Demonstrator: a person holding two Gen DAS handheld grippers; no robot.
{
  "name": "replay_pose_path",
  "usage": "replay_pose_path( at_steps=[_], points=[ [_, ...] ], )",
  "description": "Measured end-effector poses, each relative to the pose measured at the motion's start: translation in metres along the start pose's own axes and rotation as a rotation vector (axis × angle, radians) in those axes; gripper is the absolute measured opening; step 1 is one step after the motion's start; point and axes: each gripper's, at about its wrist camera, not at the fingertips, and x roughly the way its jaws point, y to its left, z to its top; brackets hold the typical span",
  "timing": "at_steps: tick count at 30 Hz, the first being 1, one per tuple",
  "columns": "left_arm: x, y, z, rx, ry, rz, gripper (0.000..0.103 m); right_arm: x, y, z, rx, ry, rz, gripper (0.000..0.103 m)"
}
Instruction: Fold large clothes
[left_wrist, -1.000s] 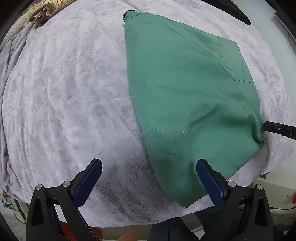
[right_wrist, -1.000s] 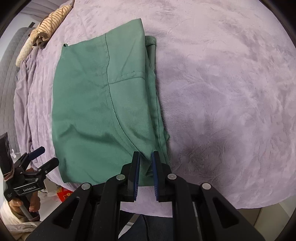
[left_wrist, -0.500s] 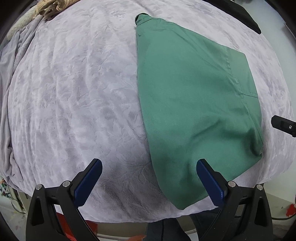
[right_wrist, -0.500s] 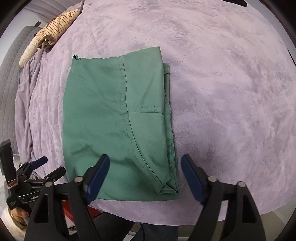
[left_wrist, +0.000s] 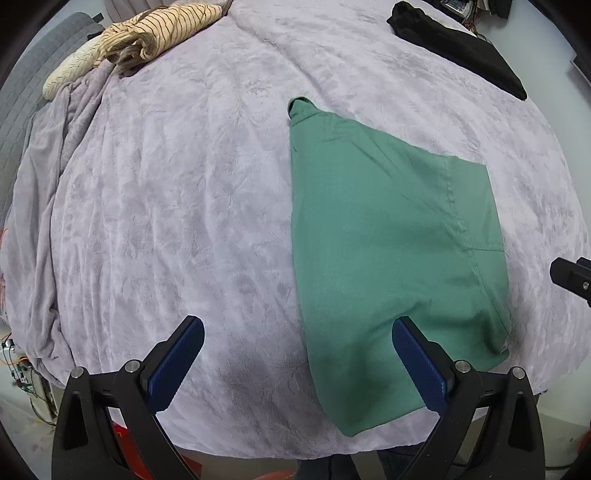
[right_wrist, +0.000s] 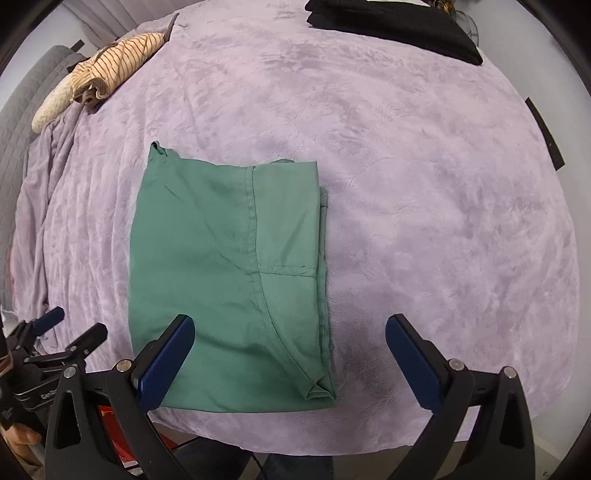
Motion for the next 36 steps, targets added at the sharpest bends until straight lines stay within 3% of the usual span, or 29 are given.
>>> replay_pose_path(
  at_steps=[14, 36],
  points=[
    [-0.038, -0.009, 0.010, -0.014, -0.060, 0.008, 0.102, -0.030, 0.012, 0.007, -0.016, -0.040, -0.042, 0.103],
    [-0.041, -0.017, 0.013, -0.003, -0.060, 0.019, 0.102, -0.032, 0.018, 0.004, -0.031, -0.042, -0.060, 0.103]
  ],
)
